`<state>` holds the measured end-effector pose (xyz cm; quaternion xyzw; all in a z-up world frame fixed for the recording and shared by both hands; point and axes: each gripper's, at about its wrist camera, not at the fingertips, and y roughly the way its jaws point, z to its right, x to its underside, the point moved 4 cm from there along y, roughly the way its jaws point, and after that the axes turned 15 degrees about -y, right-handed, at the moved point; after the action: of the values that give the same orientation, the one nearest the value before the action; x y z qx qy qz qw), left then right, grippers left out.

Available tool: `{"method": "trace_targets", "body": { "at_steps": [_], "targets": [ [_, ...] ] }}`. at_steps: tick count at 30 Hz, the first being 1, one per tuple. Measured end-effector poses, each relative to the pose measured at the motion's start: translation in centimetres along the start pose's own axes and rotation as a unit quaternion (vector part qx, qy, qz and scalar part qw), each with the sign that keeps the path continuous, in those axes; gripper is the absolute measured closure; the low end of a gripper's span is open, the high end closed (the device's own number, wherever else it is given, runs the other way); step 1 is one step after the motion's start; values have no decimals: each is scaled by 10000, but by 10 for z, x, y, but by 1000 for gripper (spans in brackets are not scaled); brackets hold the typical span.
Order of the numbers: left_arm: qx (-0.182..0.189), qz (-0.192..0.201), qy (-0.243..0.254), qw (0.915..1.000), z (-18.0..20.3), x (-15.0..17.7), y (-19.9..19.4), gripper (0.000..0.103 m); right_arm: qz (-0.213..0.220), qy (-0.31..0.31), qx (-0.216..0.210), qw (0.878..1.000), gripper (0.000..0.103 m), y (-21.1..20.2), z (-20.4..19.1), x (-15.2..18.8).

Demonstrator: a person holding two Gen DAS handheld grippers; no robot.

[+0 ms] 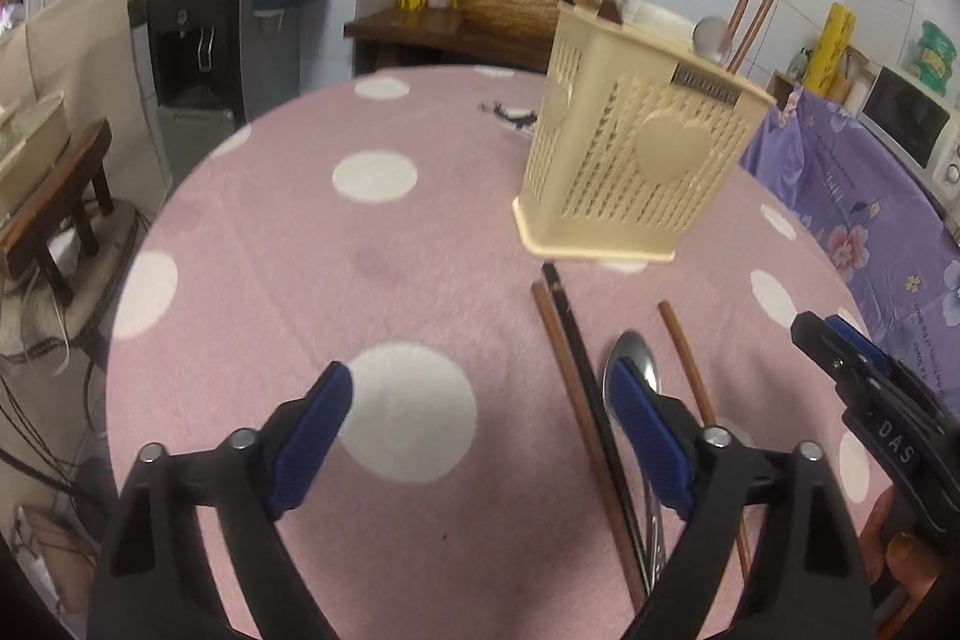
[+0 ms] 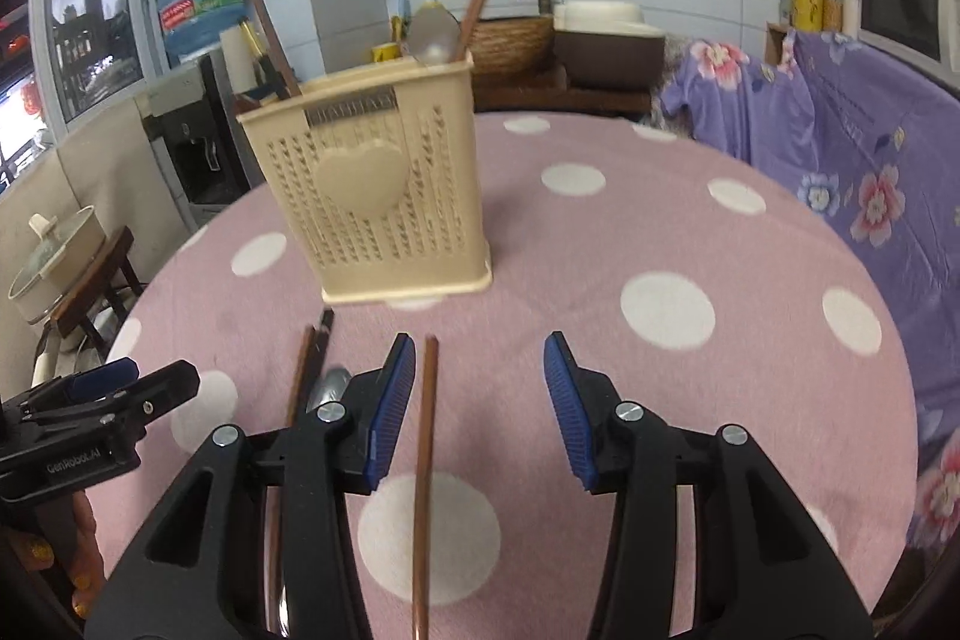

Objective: Organize utensils
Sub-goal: 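Move both tools back down toward the remaining chopsticks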

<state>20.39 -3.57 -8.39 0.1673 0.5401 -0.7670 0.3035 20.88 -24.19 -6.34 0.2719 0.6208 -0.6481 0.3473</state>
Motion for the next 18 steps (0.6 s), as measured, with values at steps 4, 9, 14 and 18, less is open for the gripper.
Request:
{"method": "trace_targets", "body": {
  "at_steps": [4,9,14,18],
  "targets": [
    [170,-371,-130,9991,1,16,9,44,-105,191,41,9998,57,-1,3,18],
    [149,-529,153,9984,19,33,17,52,-187,293,36,9994,56,-2,6,27],
    [109,-652,242,9975,27,43,23,55,-164,272,-13,9995,55,-4,5,29],
    [9,-630,341,9974,30,45,25,57,-179,261,-56,9995,55,-3,3,29]
  ]
}}
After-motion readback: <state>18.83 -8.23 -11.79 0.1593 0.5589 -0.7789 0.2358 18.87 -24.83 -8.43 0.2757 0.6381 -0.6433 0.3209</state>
